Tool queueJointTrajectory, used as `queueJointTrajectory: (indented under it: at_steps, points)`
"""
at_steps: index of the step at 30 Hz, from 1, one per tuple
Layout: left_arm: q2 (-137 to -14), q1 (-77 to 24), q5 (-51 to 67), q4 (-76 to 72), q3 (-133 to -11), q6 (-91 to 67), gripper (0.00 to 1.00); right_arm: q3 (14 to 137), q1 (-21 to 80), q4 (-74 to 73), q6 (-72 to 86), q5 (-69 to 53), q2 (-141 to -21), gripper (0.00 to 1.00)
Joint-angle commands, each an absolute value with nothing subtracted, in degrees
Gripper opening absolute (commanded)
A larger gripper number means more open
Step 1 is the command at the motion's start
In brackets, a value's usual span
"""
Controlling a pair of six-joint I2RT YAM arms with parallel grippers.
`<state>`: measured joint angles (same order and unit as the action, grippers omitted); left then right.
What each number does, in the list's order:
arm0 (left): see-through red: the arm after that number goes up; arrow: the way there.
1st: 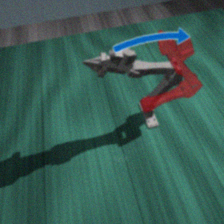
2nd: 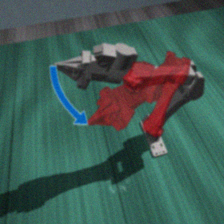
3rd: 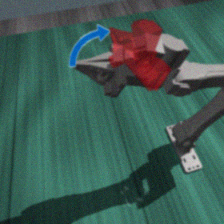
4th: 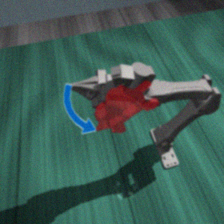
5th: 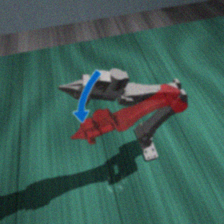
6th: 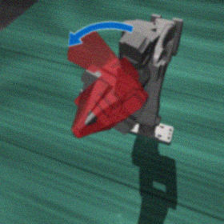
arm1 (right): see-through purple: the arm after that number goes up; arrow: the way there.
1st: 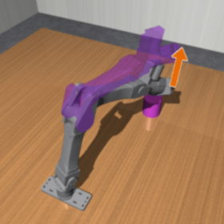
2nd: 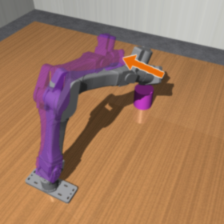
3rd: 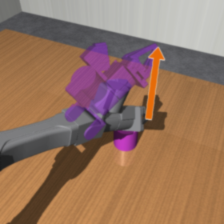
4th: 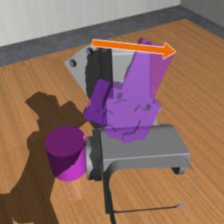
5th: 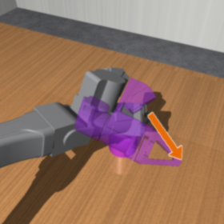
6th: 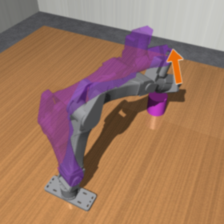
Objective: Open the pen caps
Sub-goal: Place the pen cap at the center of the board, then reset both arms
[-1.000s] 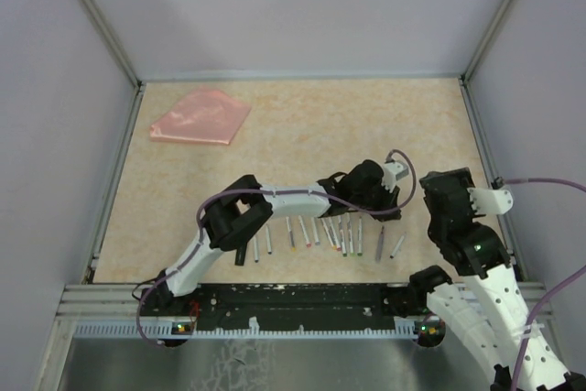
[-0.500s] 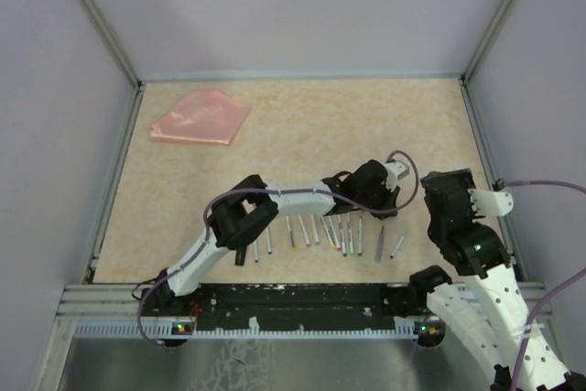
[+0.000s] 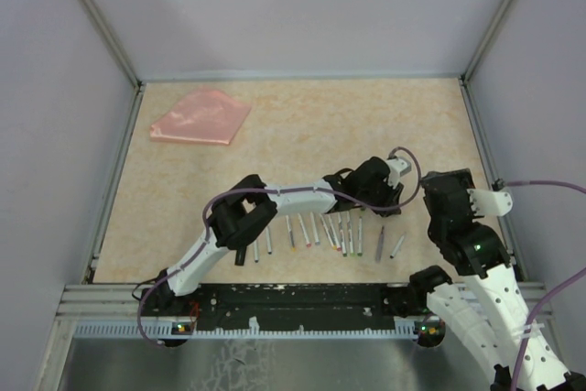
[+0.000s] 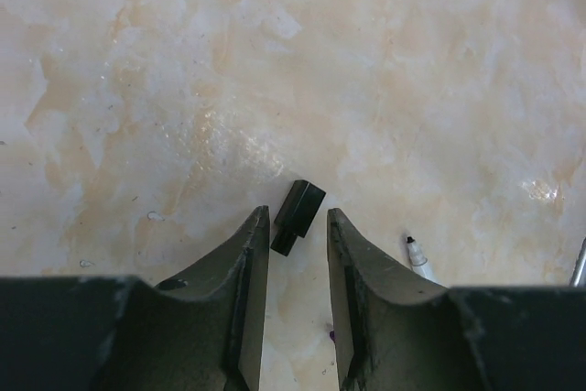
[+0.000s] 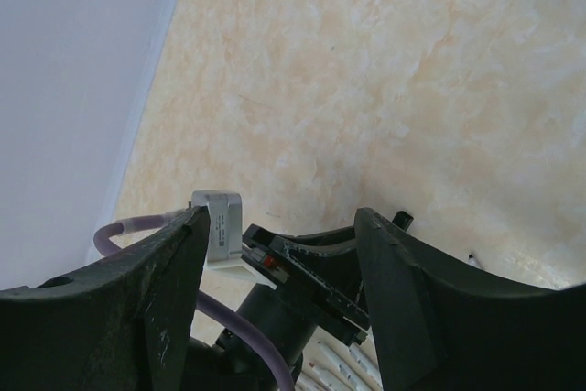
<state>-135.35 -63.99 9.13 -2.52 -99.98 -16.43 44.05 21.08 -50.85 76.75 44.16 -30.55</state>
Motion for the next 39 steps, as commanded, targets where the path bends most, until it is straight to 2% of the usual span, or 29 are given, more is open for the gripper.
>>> queueJointTrajectory:
  at_steps: [1, 8, 19, 26, 29, 34, 39]
  points:
    - [-133.6, -63.9, 8.3, -1.9, -102.3, -15.4, 0.37, 46.7, 20.5, -49.7, 78.7, 46.4, -30.7, 0.65]
    - [-126.6, -62.6, 6.3, -3.8, -98.0, -15.8, 0.4, 47.5, 20.6, -48.9, 76.3, 46.2, -29.9, 0.65]
    - [-110.3, -56.8, 3.2, -8.8, -82.4, -17.8, 0.45, 47.7, 20.6, -40.7, 66.1, 42.7, -29.5, 0.65]
    - [-95.0, -48.3, 2.6, -8.7, -70.4, -16.7, 0.6, 42.2, 20.6, -23.5, 48.8, 29.1, -26.4, 0.67]
    - [-87.7, -43.9, 1.9, -8.3, -64.5, -16.8, 0.69, 42.1, 20.5, -20.4, 43.3, 22.7, -28.1, 0.69]
    - [-77.2, -38.0, -0.5, -3.5, -57.9, -15.5, 0.9, 45.9, 20.5, -18.7, 35.7, 12.2, -36.7, 0.73]
    - [-70.8, -32.6, -0.5, 5.9, -58.2, -13.3, 0.99, 53.9, 20.5, -20.4, 28.0, 5.1, -47.3, 0.75]
